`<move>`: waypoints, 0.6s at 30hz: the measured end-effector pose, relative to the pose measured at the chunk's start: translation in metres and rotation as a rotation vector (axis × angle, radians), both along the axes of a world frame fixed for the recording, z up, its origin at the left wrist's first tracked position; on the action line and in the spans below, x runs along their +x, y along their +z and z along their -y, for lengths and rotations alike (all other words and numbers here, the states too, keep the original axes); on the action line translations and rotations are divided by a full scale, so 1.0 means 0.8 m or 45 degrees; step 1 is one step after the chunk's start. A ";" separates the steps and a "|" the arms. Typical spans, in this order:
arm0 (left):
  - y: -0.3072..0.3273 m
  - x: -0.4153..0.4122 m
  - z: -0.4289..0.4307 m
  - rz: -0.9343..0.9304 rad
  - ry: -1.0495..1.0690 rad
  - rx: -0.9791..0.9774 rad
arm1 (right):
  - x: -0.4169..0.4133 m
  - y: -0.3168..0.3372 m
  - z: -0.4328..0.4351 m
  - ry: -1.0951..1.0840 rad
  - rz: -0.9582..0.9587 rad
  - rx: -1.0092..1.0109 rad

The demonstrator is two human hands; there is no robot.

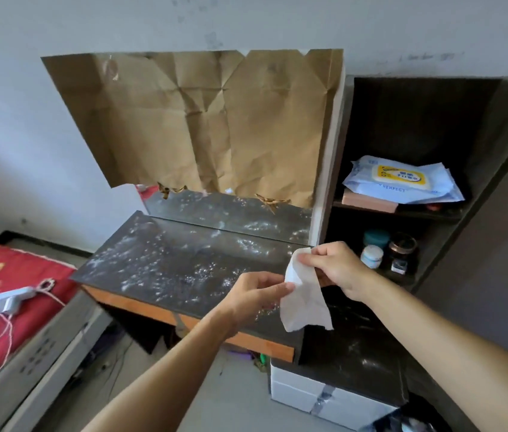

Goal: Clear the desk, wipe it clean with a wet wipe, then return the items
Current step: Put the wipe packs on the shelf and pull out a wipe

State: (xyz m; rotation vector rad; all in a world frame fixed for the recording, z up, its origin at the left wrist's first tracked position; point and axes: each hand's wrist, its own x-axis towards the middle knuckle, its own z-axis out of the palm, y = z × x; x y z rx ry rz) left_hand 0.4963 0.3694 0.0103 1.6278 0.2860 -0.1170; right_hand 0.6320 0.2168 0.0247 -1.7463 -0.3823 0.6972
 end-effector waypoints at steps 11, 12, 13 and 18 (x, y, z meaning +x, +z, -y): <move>-0.015 -0.120 -0.165 -0.036 0.655 -0.106 | -0.085 -0.017 -0.198 0.139 -0.346 0.024; -0.016 -0.129 -0.187 -0.036 0.711 -0.138 | -0.094 -0.023 -0.221 0.134 -0.384 0.025; -0.018 -0.140 -0.210 -0.038 0.746 -0.154 | -0.103 -0.029 -0.244 0.135 -0.440 0.024; -0.035 -0.189 -0.307 -0.076 0.808 -0.127 | -0.154 -0.051 -0.341 0.171 -0.691 0.044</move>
